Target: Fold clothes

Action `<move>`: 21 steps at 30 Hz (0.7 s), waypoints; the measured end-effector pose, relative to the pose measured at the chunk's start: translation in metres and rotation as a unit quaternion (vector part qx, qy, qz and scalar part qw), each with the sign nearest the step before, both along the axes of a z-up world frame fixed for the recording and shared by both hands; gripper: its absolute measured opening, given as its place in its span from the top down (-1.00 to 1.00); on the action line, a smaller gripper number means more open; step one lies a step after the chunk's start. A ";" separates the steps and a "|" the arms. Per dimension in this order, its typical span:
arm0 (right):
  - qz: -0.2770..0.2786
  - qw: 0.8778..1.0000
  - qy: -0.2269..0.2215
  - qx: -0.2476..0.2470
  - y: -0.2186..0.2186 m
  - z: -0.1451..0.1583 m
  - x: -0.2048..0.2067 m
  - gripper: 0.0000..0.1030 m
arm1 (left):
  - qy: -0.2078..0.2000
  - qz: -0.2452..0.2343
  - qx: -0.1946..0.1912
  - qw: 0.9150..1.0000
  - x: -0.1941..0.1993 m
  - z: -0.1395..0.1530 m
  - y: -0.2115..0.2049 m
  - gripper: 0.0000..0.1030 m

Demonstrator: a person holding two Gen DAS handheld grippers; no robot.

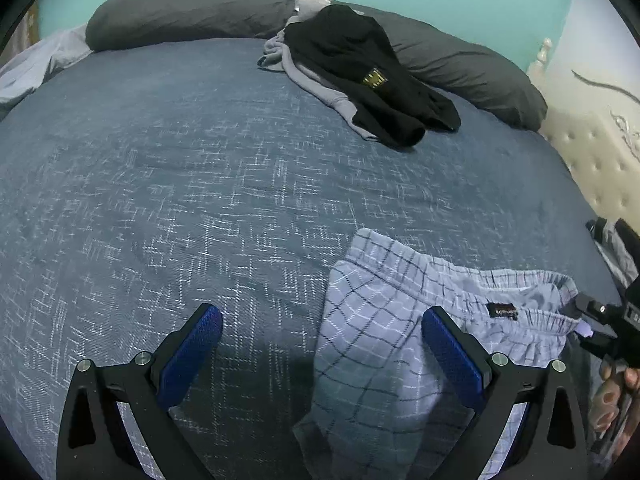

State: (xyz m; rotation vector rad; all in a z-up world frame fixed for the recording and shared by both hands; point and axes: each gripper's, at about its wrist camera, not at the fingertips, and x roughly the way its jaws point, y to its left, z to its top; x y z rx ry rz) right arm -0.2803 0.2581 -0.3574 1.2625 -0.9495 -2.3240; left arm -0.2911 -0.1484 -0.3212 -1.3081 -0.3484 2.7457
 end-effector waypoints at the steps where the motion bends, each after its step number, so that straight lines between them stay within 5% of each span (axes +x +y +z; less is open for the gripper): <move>1: 0.001 1.000 0.000 0.000 0.000 0.000 0.000 -0.09 | -0.002 0.002 0.001 1.000 0.000 -0.001 -0.001 -0.99; 21: -0.003 1.000 -0.006 -0.006 0.001 -0.001 0.000 -0.09 | -0.018 0.012 0.033 0.999 -0.001 -0.015 -0.008 -0.99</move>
